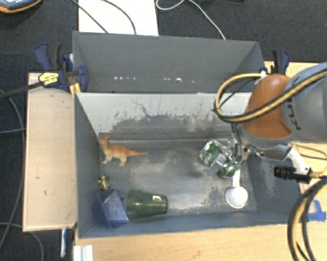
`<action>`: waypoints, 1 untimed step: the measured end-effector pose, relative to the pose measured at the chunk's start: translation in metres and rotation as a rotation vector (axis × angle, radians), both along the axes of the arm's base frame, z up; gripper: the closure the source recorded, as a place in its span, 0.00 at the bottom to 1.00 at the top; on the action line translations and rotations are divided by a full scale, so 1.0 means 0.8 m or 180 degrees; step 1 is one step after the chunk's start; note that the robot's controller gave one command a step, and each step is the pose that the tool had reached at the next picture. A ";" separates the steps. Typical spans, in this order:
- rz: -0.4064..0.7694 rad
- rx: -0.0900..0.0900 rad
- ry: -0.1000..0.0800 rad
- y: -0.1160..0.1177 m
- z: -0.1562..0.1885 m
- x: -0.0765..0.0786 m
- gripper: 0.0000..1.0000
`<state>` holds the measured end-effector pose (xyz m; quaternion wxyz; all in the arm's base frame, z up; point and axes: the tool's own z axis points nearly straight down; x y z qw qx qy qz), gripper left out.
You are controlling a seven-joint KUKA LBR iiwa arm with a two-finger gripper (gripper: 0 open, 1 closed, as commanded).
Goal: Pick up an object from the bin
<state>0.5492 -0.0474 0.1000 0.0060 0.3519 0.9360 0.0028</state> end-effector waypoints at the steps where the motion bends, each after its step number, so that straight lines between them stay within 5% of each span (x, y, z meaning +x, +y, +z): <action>1: 0.0574 -0.0025 -0.0065 0.003 0.055 0.012 1.00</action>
Offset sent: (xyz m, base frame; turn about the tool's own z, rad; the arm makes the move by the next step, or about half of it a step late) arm 0.0000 0.0000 0.0000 0.0000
